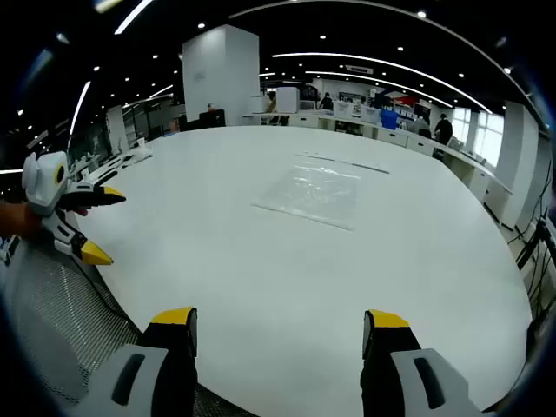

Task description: Open the resealable bag by pulling the two sides of the seal apart until the entire bag opening is separated and visibly accessible.

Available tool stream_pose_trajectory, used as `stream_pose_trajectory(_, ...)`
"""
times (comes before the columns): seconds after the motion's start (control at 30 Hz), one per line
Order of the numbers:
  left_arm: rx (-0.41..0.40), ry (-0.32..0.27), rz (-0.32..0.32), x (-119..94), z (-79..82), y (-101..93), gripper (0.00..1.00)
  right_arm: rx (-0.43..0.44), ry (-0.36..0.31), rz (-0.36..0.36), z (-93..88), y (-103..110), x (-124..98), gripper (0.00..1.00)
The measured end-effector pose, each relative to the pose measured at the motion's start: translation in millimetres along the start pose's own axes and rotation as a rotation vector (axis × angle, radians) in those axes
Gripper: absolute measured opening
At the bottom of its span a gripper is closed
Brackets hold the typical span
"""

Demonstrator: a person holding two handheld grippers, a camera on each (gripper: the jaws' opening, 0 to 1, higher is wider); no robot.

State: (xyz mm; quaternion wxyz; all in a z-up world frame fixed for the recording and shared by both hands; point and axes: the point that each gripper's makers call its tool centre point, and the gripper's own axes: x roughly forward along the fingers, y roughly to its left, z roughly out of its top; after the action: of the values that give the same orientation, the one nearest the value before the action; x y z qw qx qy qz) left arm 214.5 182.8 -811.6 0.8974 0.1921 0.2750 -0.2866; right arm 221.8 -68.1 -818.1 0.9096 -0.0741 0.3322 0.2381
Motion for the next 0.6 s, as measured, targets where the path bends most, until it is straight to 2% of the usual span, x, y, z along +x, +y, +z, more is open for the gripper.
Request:
stream_pose_trajectory(0.2,-0.017,0.011,0.009,0,-3.1,3.1,0.80,0.019,-0.021,0.016,3.5,3,-1,0.79)
stream_pose_trajectory(0.27,-0.024,0.018,0.007,1,-4.6,3.1,0.81,0.067,-0.066,0.040,10.9,7,-1,0.85)
stream_pose_trajectory(0.33,-0.034,0.021,0.001,1,-5.9,2.3,0.82,0.063,-0.070,0.039,11.9,7,-2,0.88)
stream_pose_trajectory(0.43,-0.093,0.020,0.008,1,-7.6,5.7,0.85,0.065,-0.079,0.045,13.7,10,-2,0.92)
stream_pose_trajectory(0.5,-0.109,0.021,0.012,1,-8.2,6.9,0.86,0.087,-0.108,0.052,18.5,10,-4,0.94)
stream_pose_trajectory(0.6,-0.149,-0.012,0.019,-1,-2.5,9.0,0.86,0.099,-0.132,0.054,23.1,11,-4,0.99)
